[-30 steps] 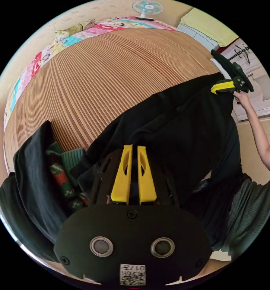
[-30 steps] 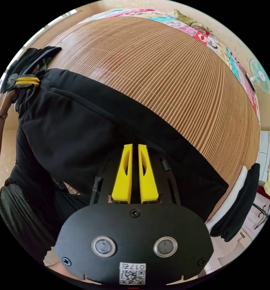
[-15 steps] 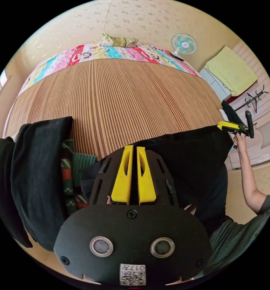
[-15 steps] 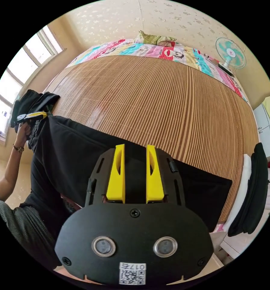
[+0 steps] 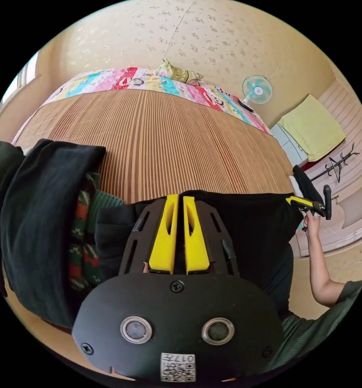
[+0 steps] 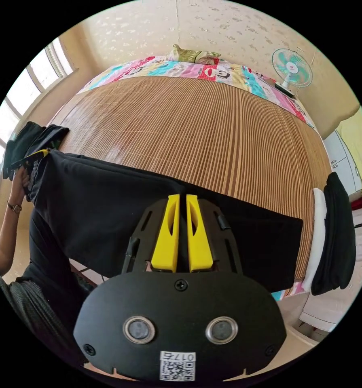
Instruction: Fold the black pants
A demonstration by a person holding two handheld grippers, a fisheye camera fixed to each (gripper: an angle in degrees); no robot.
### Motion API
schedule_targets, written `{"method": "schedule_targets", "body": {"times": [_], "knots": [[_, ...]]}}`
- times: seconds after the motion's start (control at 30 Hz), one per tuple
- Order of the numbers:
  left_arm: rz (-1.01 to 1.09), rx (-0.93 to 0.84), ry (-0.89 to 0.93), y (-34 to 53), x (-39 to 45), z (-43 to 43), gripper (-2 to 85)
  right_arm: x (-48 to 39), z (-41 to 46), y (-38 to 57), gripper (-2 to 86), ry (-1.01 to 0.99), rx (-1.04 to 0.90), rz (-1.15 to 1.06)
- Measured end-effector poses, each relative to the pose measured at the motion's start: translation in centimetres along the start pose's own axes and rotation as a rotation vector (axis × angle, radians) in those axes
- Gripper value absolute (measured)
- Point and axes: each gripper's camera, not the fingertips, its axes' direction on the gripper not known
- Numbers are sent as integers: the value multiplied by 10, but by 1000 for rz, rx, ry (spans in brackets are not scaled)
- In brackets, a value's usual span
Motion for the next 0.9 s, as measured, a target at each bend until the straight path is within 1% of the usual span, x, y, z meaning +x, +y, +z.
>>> {"method": "schedule_targets", "body": {"times": [0.1,0.17,0.2,0.23,0.27,0.3,0.37,0.4,0.43,0.5,0.57,0.67,0.7,0.77,0.83,0.9], "knots": [[-42,-1,-20,-7,-13,4,11,-3,-7,-5,45,67,60,-1],[-58,-29,-50,-11,-23,19,21,7,8,-17,60,42,62,37],[-68,-76,-58,-14,-31,32,32,11,14,-18,65,30,61,49],[-77,-97,-54,-14,-36,37,38,22,28,-20,74,5,22,88],[-89,-87,-24,-11,-44,39,43,34,36,-19,80,-30,-11,139],[-88,-43,8,-4,-48,29,46,40,33,-15,82,-59,6,157],[-85,46,-9,12,-52,5,50,66,4,12,93,-183,151,239],[-78,107,-48,27,-52,-15,53,74,-4,21,95,-207,189,264],[-71,133,-61,35,-52,-24,57,93,-20,41,98,-226,261,329],[-34,173,-40,66,-55,-52,69,125,-38,74,99,-183,339,460],[-28,176,12,90,-61,-69,72,175,-53,119,103,-90,382,668],[-104,167,84,125,-82,-89,76,235,-59,167,104,-36,385,891],[-128,161,99,136,-91,-95,78,243,-58,172,102,-22,377,913],[-165,151,78,148,-104,-102,78,267,-47,176,83,27,268,927],[-217,141,55,154,-118,-109,83,275,-50,178,82,40,277,935],[-251,152,94,155,-136,-120,87,283,-53,176,86,-9,288,916]]}}
